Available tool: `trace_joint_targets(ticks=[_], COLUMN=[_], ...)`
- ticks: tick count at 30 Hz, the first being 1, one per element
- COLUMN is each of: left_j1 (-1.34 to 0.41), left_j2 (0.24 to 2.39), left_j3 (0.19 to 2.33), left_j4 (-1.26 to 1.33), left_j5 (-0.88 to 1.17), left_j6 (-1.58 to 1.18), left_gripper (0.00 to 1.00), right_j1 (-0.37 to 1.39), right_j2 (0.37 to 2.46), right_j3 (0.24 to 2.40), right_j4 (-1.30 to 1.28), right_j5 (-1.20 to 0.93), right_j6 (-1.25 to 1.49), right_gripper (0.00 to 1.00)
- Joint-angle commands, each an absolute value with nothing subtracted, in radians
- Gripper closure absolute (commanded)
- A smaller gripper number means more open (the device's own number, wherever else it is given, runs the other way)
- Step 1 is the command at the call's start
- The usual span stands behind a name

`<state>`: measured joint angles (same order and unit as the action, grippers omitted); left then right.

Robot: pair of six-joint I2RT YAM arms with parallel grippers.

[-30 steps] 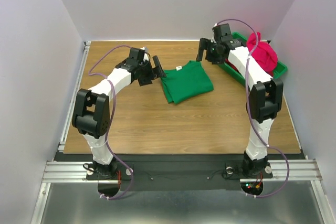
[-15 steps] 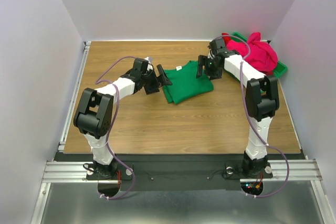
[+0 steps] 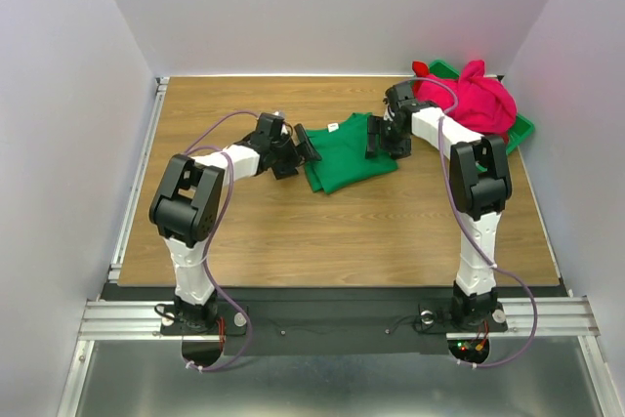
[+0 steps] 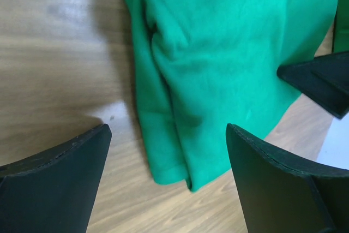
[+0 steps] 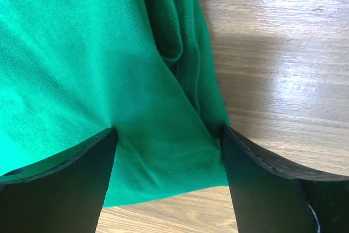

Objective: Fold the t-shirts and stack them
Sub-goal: Neatly place the folded tshirt to the corner

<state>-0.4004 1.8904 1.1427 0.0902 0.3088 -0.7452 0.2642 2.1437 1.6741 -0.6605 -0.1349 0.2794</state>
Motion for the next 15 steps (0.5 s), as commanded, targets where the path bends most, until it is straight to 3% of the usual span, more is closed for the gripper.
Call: trace_joint_targets(ticks=[1, 15], left_j1=[-0.428, -0.568], left_j2=[1.942, 2.112], left_j3=[1.207, 1.318], left_j4=[0.120, 0.189], left_j5=[0.293, 0.319], left_j6=[-0.752, -0.845], left_gripper=[0.02, 0.01], right_j1=[0.272, 0.290], right_j2=[2.174, 2.115], right_j3=[1.681, 1.583], right_j4=[-0.637, -0.632], right_j5=[-0.129, -0.175], right_j6=[0.252, 0.268], right_gripper=[0.19, 0.22])
